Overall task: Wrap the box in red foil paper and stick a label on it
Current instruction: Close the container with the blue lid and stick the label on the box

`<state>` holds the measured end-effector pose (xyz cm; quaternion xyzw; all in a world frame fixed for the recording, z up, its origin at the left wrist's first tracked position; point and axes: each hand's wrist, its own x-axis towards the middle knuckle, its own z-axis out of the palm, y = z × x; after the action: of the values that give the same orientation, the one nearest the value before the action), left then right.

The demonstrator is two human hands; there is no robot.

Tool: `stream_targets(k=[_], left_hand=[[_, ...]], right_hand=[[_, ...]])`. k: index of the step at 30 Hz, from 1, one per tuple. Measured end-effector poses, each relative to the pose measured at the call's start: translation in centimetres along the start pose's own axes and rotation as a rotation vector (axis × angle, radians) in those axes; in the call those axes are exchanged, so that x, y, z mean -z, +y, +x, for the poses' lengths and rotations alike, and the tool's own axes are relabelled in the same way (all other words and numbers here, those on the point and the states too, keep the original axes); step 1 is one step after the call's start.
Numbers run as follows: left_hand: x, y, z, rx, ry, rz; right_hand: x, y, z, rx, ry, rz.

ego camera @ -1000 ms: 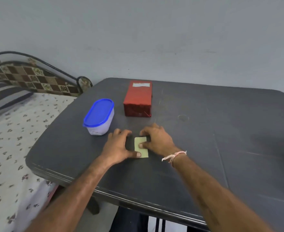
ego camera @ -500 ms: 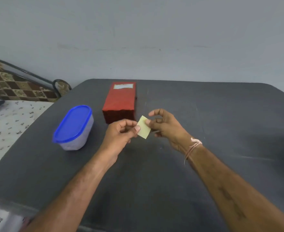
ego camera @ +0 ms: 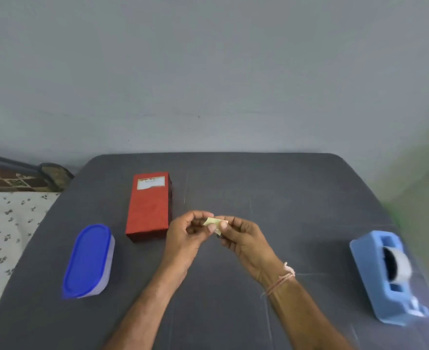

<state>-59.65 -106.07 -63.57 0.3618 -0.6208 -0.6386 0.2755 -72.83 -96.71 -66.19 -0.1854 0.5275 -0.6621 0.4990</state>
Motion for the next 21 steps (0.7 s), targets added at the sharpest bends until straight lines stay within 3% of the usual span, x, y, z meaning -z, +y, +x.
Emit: stream_targets(k=[4, 8, 14, 21], left_hand=[[-1.5, 7.2, -4.2, 0.072, -0.047, 0.035], [-3.2, 11.4, -7.3, 0.096, -0.013, -0.024], [-4.9, 13.9, -8.1, 0.248, 0.020, -0.421], [-9.5, 14.0, -8.3, 0.308, -0.122, -0.510]], right_hand=[[-2.1, -5.4, -6.3, -0.008, 0.172, 0.077], [-3.2, -9.3, -10.5, 0.022, 0.192, 0.108], [-4.0, -13.6, -11.7, 0.125, 0.265, -0.012], [-0.7, -14.7, -15.1, 0.167, 0.425, 0.012]])
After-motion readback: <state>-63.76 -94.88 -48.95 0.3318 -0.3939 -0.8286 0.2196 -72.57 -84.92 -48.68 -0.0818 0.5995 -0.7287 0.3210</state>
